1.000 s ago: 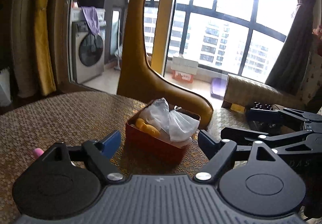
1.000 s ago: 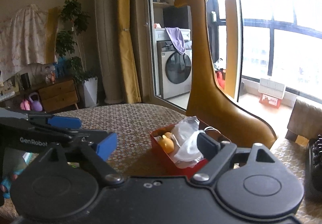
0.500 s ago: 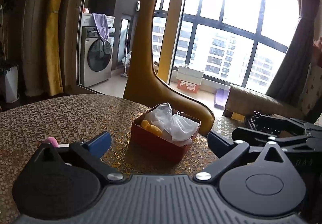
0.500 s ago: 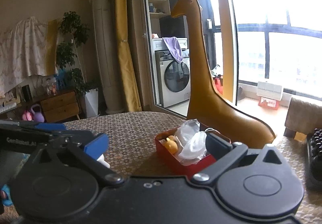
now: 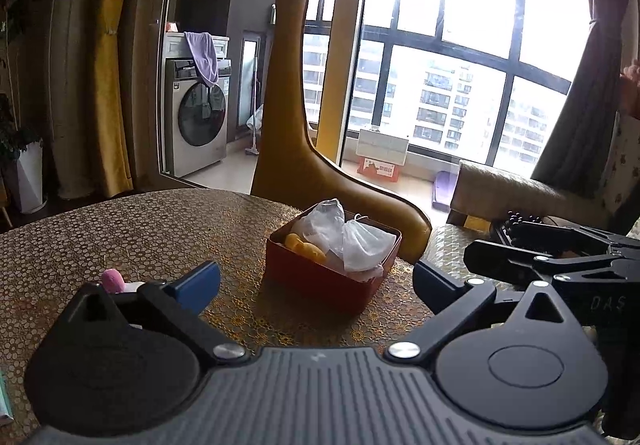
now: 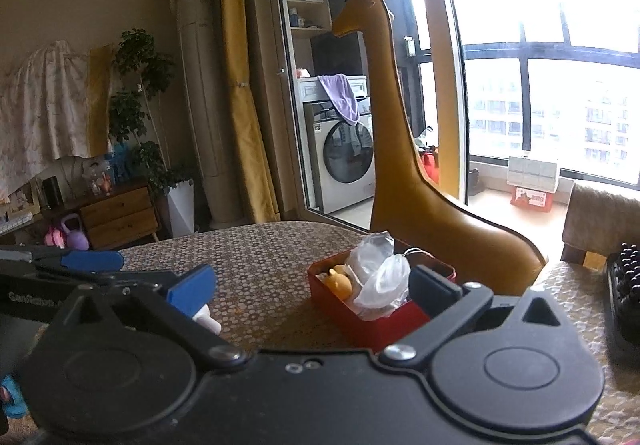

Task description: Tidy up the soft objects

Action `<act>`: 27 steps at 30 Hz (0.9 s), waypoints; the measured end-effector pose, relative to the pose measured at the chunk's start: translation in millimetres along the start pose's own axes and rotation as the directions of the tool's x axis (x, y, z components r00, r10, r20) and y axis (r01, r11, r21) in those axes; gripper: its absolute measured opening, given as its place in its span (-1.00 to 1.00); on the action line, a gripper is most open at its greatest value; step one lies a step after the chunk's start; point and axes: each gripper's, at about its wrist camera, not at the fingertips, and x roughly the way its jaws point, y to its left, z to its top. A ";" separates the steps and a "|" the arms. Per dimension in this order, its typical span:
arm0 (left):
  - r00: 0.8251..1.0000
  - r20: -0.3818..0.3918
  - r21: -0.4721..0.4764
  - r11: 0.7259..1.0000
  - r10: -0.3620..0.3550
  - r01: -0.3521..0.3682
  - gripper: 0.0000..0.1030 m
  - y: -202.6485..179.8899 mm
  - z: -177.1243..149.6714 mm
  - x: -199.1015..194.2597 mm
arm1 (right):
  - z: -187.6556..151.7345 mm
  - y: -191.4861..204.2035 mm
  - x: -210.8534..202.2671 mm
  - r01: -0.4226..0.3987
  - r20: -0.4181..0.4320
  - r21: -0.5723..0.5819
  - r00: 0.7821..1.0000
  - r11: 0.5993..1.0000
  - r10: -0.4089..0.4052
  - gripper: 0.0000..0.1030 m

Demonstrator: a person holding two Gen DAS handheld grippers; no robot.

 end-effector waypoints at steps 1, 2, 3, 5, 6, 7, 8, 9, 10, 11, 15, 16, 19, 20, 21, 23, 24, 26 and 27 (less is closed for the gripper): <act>1.000 0.002 -0.002 1.000 -0.001 0.001 1.00 -0.1 -0.1 -0.9 | -0.1 -0.5 -0.5 0.001 0.000 0.000 1.000 1.000 -0.001 1.00; 1.000 0.004 -0.004 1.000 0.001 -0.001 1.00 0.0 0.0 -1.5 | 0.0 -0.9 -0.7 0.003 0.000 0.002 1.000 1.000 -0.003 1.00; 1.000 0.006 -0.006 1.000 0.001 -0.001 1.00 0.1 -0.2 -2.3 | -1.3 -0.8 -1.9 0.003 -0.001 0.001 1.000 1.000 -0.003 1.00; 1.000 0.010 -0.009 1.000 0.003 -0.003 1.00 0.9 -0.9 -3.6 | -1.4 0.7 -2.7 0.002 -0.002 -0.002 1.000 1.000 -0.002 1.00; 1.000 0.012 -0.008 1.000 0.004 -0.003 1.00 1.2 -1.8 -4.8 | -1.7 1.4 -3.3 0.002 -0.001 -0.004 1.000 1.000 -0.002 1.00; 1.000 0.012 -0.006 1.000 0.007 -0.007 1.00 1.0 -2.2 -5.5 | -1.7 1.6 -3.4 0.002 0.000 -0.003 1.000 1.000 -0.002 1.00; 1.000 0.012 -0.007 1.000 0.009 -0.009 1.00 1.2 -3.0 -6.5 | -1.8 1.2 -3.8 0.002 0.001 -0.001 1.000 1.000 -0.002 1.00; 1.000 0.014 -0.007 1.000 0.009 -0.009 1.00 1.3 -3.2 -6.9 | -1.7 1.2 -4.6 0.006 0.002 0.002 1.000 1.000 -0.006 1.00; 1.000 0.015 -0.007 1.000 0.011 -0.011 1.00 1.1 -3.3 -6.9 | -1.2 1.3 -4.7 0.011 0.003 0.004 1.000 1.000 -0.011 1.00; 1.000 0.015 -0.007 1.000 0.015 -0.015 1.00 1.3 -3.5 -7.6 | -0.5 1.5 -4.6 0.014 0.004 0.003 1.000 1.000 -0.014 1.00; 1.000 0.015 -0.019 1.000 0.018 -0.018 1.00 3.0 -3.5 -8.6 | -0.6 1.3 -5.3 0.016 0.004 0.003 1.000 1.000 -0.016 1.00; 1.000 0.014 -0.023 1.000 0.017 -0.016 1.00 3.1 -3.7 -8.7 | -1.1 1.1 -5.7 0.018 0.004 0.004 1.000 1.000 -0.018 1.00; 1.000 0.013 -0.028 0.999 0.015 -0.014 1.00 4.0 -3.9 -9.2 | -1.4 0.3 -6.5 0.025 0.005 0.012 1.000 1.000 -0.025 1.00; 1.000 0.014 -0.027 1.000 0.015 -0.015 1.00 3.8 -4.1 -9.7 | -1.5 0.2 -6.4 0.026 0.004 0.012 1.000 1.000 -0.026 1.00; 1.000 0.015 -0.025 1.000 0.015 -0.015 1.00 3.1 -4.0 -9.7 | -1.6 0.4 -6.5 0.026 0.003 0.011 1.000 1.000 -0.026 1.00; 1.000 0.015 -0.024 1.000 0.015 -0.015 1.00 3.2 -4.6 -10.4 | -1.7 0.4 -7.0 0.026 0.004 0.012 1.000 1.000 -0.026 1.00; 1.000 0.015 -0.025 1.000 0.014 -0.014 1.00 3.1 -4.2 -9.9 | -1.7 0.2 -6.9 0.024 0.003 0.011 1.000 1.000 -0.024 1.00; 1.000 0.018 -0.024 1.000 0.010 -0.009 1.00 3.1 -4.5 -11.1 | -1.7 0.3 -7.0 0.028 0.005 0.011 1.000 1.000 -0.028 1.00; 1.000 0.019 -0.024 1.000 0.009 -0.009 1.00 2.9 -4.7 -11.5 | -2.0 1.2 -8.1 0.029 0.005 0.011 1.000 1.000 -0.029 1.00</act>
